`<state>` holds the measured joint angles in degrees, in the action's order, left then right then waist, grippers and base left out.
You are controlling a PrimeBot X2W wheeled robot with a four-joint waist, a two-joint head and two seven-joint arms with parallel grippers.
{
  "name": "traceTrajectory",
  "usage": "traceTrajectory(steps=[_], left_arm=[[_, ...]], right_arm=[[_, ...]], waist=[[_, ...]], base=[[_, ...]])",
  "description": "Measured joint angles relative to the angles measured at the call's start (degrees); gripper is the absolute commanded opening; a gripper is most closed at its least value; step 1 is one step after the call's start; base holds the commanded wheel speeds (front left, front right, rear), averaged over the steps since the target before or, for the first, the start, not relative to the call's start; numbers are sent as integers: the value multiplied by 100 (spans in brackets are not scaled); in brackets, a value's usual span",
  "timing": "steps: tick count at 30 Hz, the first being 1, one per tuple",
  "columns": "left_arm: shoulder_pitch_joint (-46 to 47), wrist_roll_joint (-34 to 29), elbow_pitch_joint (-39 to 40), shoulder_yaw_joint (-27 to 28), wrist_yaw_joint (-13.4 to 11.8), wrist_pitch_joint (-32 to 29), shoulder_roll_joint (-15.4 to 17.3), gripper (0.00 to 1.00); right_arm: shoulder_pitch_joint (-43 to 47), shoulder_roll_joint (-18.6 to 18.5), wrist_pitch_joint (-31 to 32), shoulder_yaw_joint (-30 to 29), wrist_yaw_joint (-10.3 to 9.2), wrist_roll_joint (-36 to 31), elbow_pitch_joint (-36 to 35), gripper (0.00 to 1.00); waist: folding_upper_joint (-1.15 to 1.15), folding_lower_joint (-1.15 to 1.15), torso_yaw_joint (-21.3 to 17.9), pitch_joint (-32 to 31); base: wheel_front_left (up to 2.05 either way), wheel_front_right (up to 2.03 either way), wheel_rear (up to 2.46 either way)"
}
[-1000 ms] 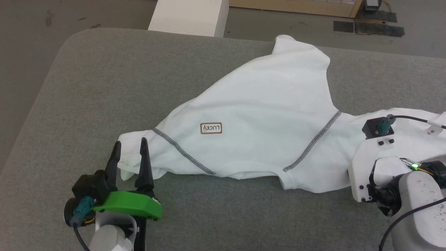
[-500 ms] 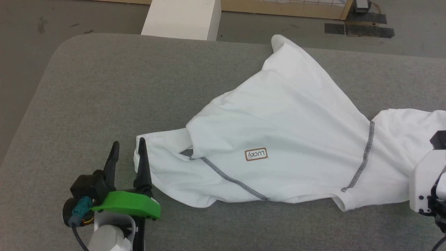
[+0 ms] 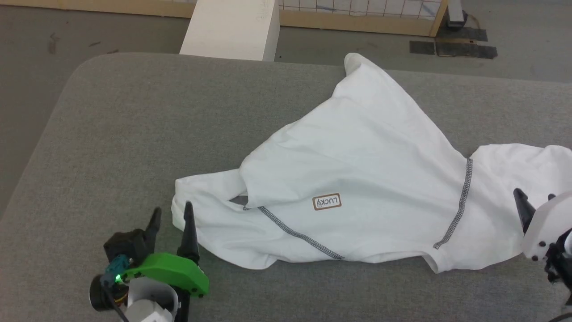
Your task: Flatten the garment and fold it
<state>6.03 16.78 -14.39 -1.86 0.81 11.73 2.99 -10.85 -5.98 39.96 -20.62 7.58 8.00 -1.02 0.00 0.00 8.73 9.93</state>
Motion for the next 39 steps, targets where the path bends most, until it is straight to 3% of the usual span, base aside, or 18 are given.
traceTrajectory(steps=[5, 12, 16, 17, 18, 19, 31, 39], left_arm=[[-15, 290, -212, -5, -255, -1018, 0, 100], [-310, 706, 537, -421, -709, -2928, -4, 100], [-376, 751, 809, -552, -870, -3376, -1, 100], [-375, 751, 843, -570, -886, -3386, -1, 77], [-375, 751, 866, -608, -903, -3401, -1, 21], [-375, 753, 886, -625, -903, -3412, -1, 2], [-489, 911, 1360, -673, -890, -3325, 16, 0], [-488, 911, 1529, -756, -848, -3328, 30, 0]], right_arm=[[209, 123, -123, -3, 0, -41, -69, 100], [369, 171, -171, -121, 0, -132, -97, 100], [376, 214, -179, -107, 0, -146, -98, 100], [376, 223, -194, -93, 0, -146, -98, 100], [376, 231, -199, -68, 0, -146, -98, 100], [376, 231, -200, -38, 0, -157, -98, 100], [487, 248, 402, 7, 0, -523, 158, 100], [272, 256, 472, -41, 0, -772, 634, 100]], waist=[[0, 0, -102, -46], [0, 0, -169, -60], [0, 0, -169, -12], [0, 0, -176, -4], [0, 0, -184, 4], [0, 0, -193, 10], [0, 0, -169, 61], [0, 0, -84, 186]], base=[[0, 0, 0], [0, 0, 0], [0, 0, 0], [0, 0, 0], [0, 0, 0], [0, 0, 0], [0, 0, 0], [0, 0, 0]])
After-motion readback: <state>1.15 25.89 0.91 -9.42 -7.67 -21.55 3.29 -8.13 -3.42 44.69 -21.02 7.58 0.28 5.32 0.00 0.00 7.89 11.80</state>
